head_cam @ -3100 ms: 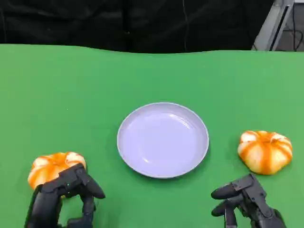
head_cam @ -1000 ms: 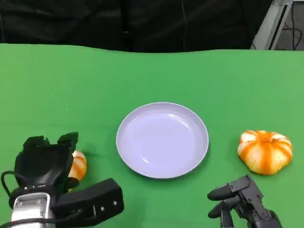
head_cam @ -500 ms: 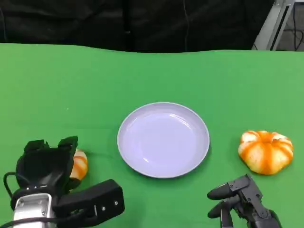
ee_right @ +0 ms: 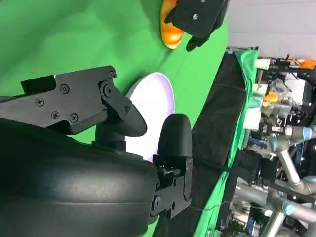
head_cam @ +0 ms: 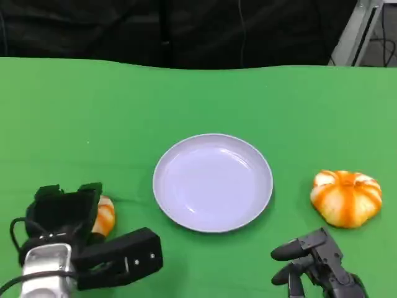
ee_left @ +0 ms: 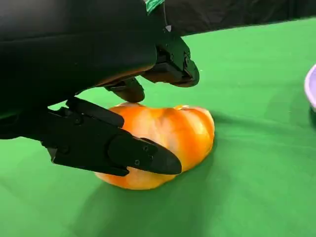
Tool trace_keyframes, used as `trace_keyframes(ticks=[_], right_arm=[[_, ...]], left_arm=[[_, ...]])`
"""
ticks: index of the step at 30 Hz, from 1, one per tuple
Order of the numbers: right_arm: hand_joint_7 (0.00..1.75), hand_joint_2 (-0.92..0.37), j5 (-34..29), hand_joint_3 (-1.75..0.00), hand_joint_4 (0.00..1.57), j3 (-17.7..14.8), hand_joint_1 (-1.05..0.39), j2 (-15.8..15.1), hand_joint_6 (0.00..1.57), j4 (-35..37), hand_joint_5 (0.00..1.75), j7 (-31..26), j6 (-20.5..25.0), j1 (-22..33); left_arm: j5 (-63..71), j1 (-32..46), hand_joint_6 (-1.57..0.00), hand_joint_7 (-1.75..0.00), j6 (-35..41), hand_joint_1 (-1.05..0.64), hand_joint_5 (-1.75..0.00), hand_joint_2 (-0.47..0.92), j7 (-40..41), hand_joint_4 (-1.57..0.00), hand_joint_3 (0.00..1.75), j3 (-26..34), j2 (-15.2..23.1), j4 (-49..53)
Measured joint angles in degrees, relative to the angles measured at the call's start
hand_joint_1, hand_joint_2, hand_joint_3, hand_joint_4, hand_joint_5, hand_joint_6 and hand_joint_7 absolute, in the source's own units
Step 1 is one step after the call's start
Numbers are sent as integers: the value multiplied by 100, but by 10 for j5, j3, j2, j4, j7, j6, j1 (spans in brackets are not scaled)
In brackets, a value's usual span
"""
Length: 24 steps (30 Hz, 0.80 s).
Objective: Grasp the bread from the table and place it into the plate.
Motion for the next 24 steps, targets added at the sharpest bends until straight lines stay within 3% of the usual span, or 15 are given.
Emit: trace_keyframes(ticks=[1, 3, 4, 8, 11, 12, 14, 16, 17, 20, 22, 24], right_arm=[[175, -92, -1, -100, 16, 0, -7, 0, 1, 0, 175, 0, 0, 0], [175, -92, -2, -100, 16, 0, -7, 0, 1, 0, 175, -1, 0, 0], [175, -92, -2, -100, 16, 0, -7, 0, 1, 0, 175, -1, 0, 0], [175, -92, -1, -100, 15, -1, -7, -1, 1, 0, 175, -1, -1, 0], [175, -92, -1, -100, 15, -1, -7, -1, 1, 0, 175, -1, -1, 0], [175, -92, -1, -100, 15, -1, -7, -1, 1, 0, 175, -1, -1, 0], [175, -92, -1, -100, 15, -1, -6, -1, 1, 0, 175, -1, -1, 0], [175, -92, -1, -100, 16, -2, -6, -1, 1, 0, 175, -1, -1, 0], [175, -92, -1, -100, 15, -1, -6, -1, 1, 0, 175, -1, -1, 0], [175, -92, -1, -100, 15, -1, -6, -1, 1, 0, 175, -1, -1, -1], [175, -92, -1, -100, 15, -1, -7, -1, 1, 0, 175, -1, -1, -1], [175, -92, -1, -100, 15, -1, -7, 0, 1, 0, 175, -1, -1, 0]], left_arm=[[-2, -10, -39, -3, 4, -58, -81, 91, -6, -31, 1, -3, 0, 14], [-9, -22, -54, -8, 7, -55, -121, 92, -8, -44, 5, -7, 0, 33], [-14, -25, -59, -10, 4, -54, -131, 92, -7, -46, 6, -9, 1, 40], [-27, -26, -79, -18, -16, -48, -158, 92, 2, -66, 17, -16, 11, 51], [-42, -26, -84, -19, -25, -46, -163, 92, 0, -70, 22, -18, 22, 48], [-44, -26, -88, -42, -26, -44, -170, 92, -1, -79, 27, -20, 24, 47], [-55, -17, -84, -59, -48, -43, -173, 92, 31, -83, 29, -16, 26, 44], [-68, 1, -63, -144, -83, -36, -174, 91, 87, -86, 26, -7, 32, 42], [-77, 12, -59, -159, -104, -35, -175, 91, 119, -86, 26, -2, 34, 40], [-90, 28, -56, -173, -147, -33, -175, 91, 179, -86, 25, 6, 37, 41], [-97, 30, -59, -174, -168, -29, -175, 76, 205, -81, 73, 8, 39, 47], [-109, 39, -60, -175, -218, -27, -175, 68, 262, -81, 93, 12, 40, 52]])
